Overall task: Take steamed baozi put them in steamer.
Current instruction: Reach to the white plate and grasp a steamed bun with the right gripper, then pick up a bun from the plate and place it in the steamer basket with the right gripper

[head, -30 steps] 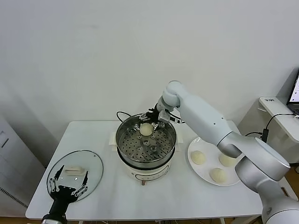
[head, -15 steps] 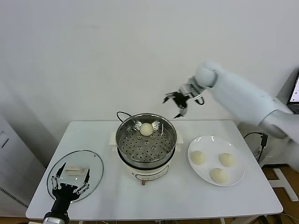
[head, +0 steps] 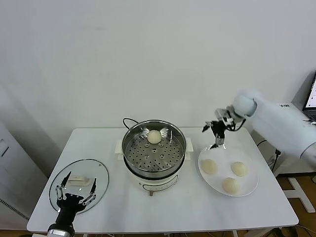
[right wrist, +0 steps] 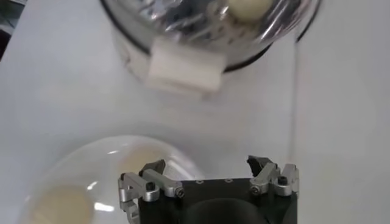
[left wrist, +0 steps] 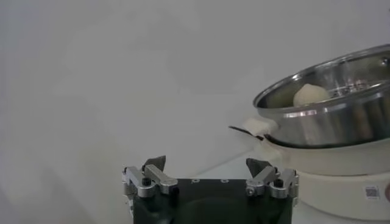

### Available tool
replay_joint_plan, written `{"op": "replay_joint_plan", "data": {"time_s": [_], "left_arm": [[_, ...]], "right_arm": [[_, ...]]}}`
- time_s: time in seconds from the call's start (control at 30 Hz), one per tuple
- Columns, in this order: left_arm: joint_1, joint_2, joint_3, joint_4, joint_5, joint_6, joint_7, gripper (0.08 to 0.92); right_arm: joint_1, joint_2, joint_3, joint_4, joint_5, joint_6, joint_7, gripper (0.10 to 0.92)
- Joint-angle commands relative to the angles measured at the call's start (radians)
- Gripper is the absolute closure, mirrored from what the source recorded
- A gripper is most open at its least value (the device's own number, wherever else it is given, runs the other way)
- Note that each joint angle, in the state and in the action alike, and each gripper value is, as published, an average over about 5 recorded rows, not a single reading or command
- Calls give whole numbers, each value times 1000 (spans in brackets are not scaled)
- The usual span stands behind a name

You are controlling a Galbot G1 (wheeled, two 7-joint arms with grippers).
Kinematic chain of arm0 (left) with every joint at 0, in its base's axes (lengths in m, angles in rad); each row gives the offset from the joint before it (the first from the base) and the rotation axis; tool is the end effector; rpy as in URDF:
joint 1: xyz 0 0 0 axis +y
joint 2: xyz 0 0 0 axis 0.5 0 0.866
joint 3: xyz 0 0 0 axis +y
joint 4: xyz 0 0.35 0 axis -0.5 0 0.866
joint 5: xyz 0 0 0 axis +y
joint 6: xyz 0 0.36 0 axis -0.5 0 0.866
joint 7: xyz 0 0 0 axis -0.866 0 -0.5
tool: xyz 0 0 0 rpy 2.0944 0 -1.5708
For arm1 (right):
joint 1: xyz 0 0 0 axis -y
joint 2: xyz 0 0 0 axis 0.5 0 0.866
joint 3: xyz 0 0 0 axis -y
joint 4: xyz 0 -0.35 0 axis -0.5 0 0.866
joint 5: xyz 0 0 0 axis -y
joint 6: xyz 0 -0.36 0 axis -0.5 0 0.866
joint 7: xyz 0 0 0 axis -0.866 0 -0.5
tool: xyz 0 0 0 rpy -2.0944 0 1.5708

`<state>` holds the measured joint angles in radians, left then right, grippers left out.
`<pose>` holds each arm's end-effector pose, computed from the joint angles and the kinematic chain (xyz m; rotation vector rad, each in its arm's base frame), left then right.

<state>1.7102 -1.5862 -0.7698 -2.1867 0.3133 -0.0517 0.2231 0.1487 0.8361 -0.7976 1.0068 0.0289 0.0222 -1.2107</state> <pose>0.1365 0.0694 -0.2882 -0.0499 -2.9860 -0.6757 0.5860 -0.1449 -0.1498 1.4907 -1.4475 1.3521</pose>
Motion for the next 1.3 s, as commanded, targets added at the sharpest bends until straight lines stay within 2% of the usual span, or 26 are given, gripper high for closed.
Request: {"op": "replay_joint_plan", "data": {"time_s": [0.03, 0.63, 0.73, 1.07, 1.17, 1.3], "left_arm": [[1, -1, 0, 3, 4, -2, 0, 177], [12, 6, -15, 7, -4, -4, 1, 177], [14, 6, -19, 7, -9, -6, 1, 177], [18, 8, -25, 3, -20, -10, 2, 177], [17, 6, -24, 1, -20, -10, 2, 177], [17, 8, -25, -3, -25, -10, 2, 177]], "right_arm": [[-148, -24, 67, -13, -75, -38, -4, 203], [-212, 70, 136, -116, -119, -17, 29, 213], [-212, 77, 134, -123, -123, -19, 28, 266], [-190, 63, 119, -92, -111, -23, 27, 529], [-154, 47, 94, -73, -76, -26, 24, 607], [-36, -1, -4, -22, 28, -32, 7, 647]]}}
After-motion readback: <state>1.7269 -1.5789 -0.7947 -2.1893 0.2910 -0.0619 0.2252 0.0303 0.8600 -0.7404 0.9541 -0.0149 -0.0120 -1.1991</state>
